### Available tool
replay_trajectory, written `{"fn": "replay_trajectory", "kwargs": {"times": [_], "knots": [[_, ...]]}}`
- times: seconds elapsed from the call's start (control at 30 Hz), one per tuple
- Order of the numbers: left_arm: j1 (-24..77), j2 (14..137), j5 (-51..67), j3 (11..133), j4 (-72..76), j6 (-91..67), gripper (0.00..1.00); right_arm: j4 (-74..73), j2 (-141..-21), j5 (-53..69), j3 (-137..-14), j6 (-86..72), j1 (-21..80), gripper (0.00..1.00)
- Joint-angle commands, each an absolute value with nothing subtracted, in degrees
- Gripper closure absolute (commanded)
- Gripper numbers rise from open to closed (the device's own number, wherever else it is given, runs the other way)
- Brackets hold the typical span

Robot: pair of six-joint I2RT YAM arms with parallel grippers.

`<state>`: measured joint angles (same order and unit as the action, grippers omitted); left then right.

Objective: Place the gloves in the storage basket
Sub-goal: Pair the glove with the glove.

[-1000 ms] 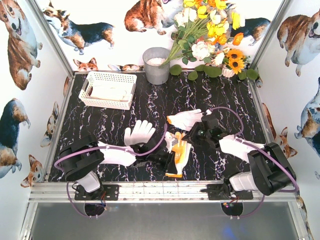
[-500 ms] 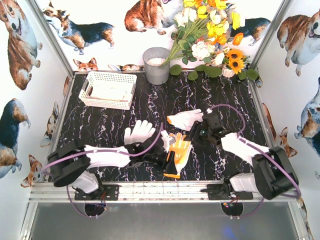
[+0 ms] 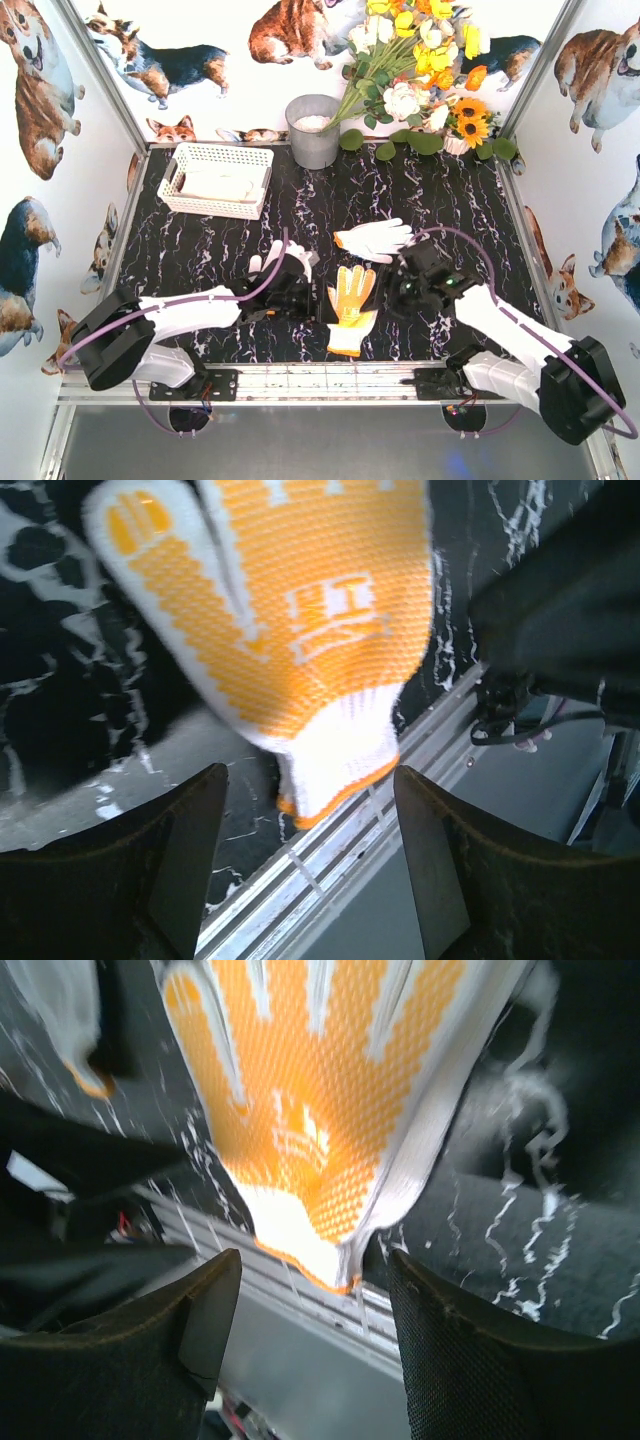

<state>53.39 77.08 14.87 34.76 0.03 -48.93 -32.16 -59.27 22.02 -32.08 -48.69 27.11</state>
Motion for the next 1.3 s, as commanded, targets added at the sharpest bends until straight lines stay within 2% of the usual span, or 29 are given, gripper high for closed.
{"fn": "replay_trajectory", "kwargs": {"times": [0.0, 0.13, 0.27, 0.4, 0.57, 0.8, 0.93, 1.13, 1.27], "knots": [[51.00, 77.73, 18.28, 33.07, 3.79, -52.20, 0.40, -30.10, -58.02, 24.30, -30.22, -56.23, 32.70, 0.38], [50.35, 80.30, 21.04, 31.20, 7.81, -53.99, 0.46, -28.23, -56.36, 23.34, -26.27, -60.77, 35.01, 0.38], [50.19, 82.58, 22.91, 30.07, 9.45, -54.15, 0.59, -27.08, -55.04, 23.26, -22.87, -63.59, 37.05, 0.40], [50.19, 83.52, 23.98, 28.81, 11.36, -55.05, 0.67, -25.19, -55.01, 24.59, -21.41, -65.04, 38.41, 0.42], [50.19, 85.34, 24.76, 28.29, 11.93, -54.43, 0.69, -20.87, -56.45, 25.37, -20.03, -67.38, 39.98, 0.46], [50.19, 87.27, 26.38, 27.20, 14.51, -54.84, 0.72, -14.45, -59.51, 24.83, -18.16, -71.07, 42.54, 0.62], [50.18, 87.89, 26.98, 27.16, 15.03, -54.72, 0.75, -13.29, -61.50, 24.21, -17.72, -71.72, 43.69, 0.68], [50.19, 87.99, 27.19, 26.51, 15.15, -54.92, 0.79, -13.42, -61.07, 22.87, -16.24, -72.93, 44.29, 0.71], [50.19, 87.89, 27.52, 26.06, 15.44, -54.96, 0.80, -13.01, -60.73, 22.71, -15.05, -73.79, 44.47, 0.69]]}}
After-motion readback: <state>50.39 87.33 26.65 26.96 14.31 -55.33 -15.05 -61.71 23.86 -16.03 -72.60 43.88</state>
